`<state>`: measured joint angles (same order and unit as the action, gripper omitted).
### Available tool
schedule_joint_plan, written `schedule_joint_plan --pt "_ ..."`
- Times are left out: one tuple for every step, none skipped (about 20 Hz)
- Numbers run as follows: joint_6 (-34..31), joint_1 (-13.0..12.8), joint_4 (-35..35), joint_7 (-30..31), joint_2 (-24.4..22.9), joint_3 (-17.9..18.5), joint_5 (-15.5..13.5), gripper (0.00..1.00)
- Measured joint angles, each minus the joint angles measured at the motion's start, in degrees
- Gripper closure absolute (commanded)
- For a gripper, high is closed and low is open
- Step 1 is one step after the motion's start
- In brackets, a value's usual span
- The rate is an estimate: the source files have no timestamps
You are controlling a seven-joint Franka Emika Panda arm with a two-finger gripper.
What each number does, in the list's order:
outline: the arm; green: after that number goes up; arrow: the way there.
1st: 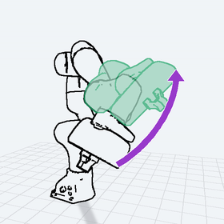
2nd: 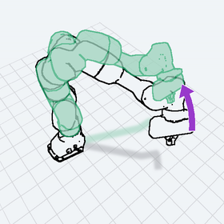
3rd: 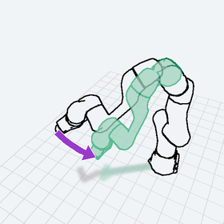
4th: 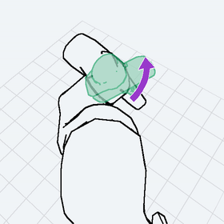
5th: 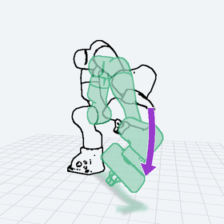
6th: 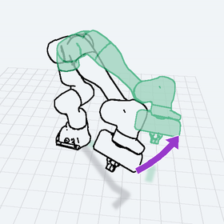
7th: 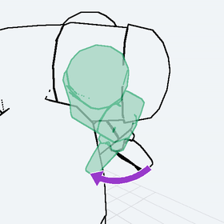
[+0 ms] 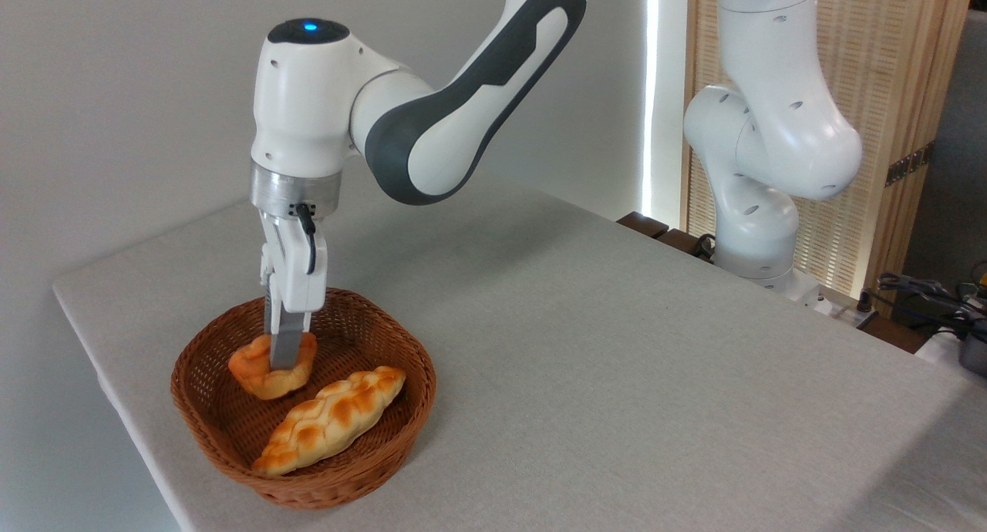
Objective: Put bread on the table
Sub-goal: 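Close the gripper on the orange bun and lift it, then carry the bun beside the basket and lower it onto the table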
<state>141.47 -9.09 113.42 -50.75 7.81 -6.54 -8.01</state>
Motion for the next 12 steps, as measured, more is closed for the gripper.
schedule_joint_plan --pt "0.0 0.0 -0.16 0.02 -0.29 0.0 -0.73 0.83" --pt "0.0 0.01 -0.24 0.02 -0.7 0.02 -1.26 0.83" --pt "-0.12 0.02 -0.26 0.09 -1.38 0.1 -1.57 0.83" --pt "-0.63 0.05 -0.28 0.16 -2.1 0.23 -1.68 0.82" --pt "-2.47 0.15 -0.37 0.21 -3.32 0.57 -1.78 0.82" --pt "-6.08 0.27 -0.57 0.24 -5.12 1.34 -1.8 0.82" --pt "-11.1 0.33 -0.78 0.23 -7.28 2.51 -1.8 0.82" --pt "-16.67 0.36 -0.88 0.23 -9.59 3.73 -1.8 0.81" --pt "-22.13 0.31 -0.85 0.09 -11.94 4.9 -1.79 0.8" --pt "-26.89 -0.13 -0.67 -0.07 -14.18 6.06 -1.79 0.8" --pt "-30.37 -1.37 -0.07 -0.09 -16.23 7.59 -1.79 0.8" --pt "-32.49 -3.18 1.15 -0.09 -18.1 9.41 -1.79 0.79"
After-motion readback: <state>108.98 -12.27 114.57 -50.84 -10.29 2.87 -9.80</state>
